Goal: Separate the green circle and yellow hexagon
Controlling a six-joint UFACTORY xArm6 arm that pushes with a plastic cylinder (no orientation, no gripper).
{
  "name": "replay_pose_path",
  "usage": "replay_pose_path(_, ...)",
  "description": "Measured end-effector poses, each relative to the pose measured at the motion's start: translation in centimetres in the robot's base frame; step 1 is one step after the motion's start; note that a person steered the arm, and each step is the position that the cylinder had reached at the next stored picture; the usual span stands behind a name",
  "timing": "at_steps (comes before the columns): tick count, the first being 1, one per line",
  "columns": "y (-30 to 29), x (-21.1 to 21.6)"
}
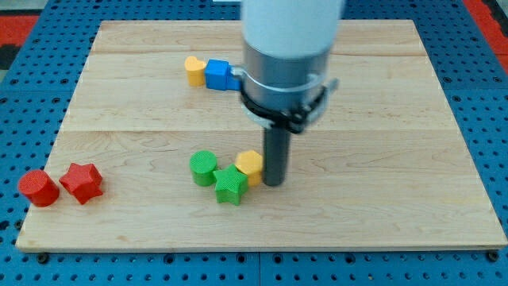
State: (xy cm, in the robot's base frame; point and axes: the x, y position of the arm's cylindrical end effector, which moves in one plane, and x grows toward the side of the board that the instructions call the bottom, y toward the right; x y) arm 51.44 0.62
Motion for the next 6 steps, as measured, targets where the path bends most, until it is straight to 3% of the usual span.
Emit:
replay_pose_path(1,-4.8,-3.6)
replay_pose_path(3,0.9,-4.7)
replay_pose_path(4,-2.3,-3.2)
replay_pose_path(5,-9.1,-2.8)
replay_pose_path(6,-15.1,-7.4)
